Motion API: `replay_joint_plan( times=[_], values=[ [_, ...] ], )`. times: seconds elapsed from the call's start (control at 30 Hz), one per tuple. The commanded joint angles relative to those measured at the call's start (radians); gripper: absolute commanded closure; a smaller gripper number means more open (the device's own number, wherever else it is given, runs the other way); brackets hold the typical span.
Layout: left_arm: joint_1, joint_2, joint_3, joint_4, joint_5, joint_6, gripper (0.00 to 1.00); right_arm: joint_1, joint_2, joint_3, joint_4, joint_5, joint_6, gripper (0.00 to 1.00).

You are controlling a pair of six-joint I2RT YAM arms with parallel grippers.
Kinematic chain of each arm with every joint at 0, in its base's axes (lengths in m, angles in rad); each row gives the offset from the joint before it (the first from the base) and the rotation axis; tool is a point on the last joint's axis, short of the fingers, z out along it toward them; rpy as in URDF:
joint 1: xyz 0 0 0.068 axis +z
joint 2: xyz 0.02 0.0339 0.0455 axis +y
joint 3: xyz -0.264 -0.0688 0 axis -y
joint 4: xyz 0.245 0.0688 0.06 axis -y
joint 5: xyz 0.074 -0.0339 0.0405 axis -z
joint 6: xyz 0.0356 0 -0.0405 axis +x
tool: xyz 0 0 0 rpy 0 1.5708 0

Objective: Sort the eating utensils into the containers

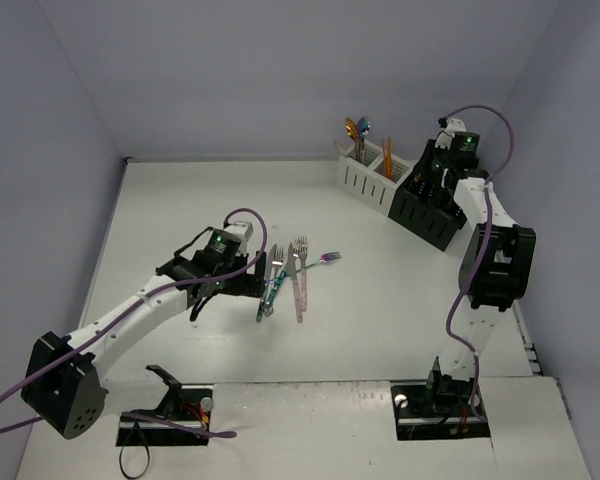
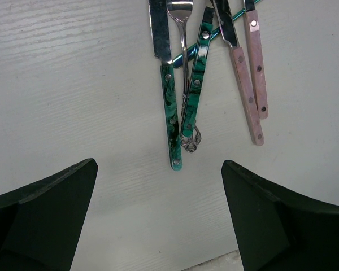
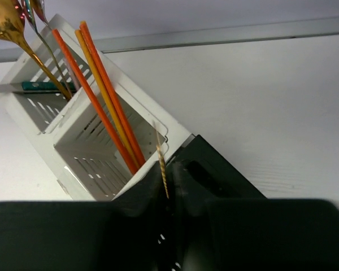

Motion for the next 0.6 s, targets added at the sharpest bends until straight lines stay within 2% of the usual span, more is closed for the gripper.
replay_joint_plan(
  times=[0.0,0.03,0.07,0.13,0.23,0.43,0.57],
  values=[
    [0.006,-0.013,0.033,0.025,0.030,0.029,0.10,-0.004,-0.038,0.025,0.077,-0.054,0.002,0.79],
    [0.006,-0.013,0.033,0.025,0.031,0.028,0.10,-0.004,-0.049,0.024,0.071,-0.041,0.000,0.72],
    [0.005,-0.012,0.035,0.025,0.031,0.027,0.10,-0.004,-0.050,0.024,0.071,-0.032,-0.005,0.71],
    [0.006,-0.012,0.035,0.024,0.031,0.018,0.10,-0.005,-0.083,0.023,0.055,-0.008,-0.024,0.56],
    [0.005,-0.004,0.033,0.023,0.031,0.005,0.09,-0.005,-0.124,0.029,0.020,0.043,-0.049,0.42],
    [0.003,0.024,0.036,0.023,0.016,-0.030,0.10,-0.005,-0.252,0.024,-0.067,0.188,-0.075,0.21],
    [0.003,0.071,0.043,0.023,-0.002,-0.069,0.13,-0.005,-0.371,-0.024,-0.101,0.313,-0.074,0.13]
  ],
)
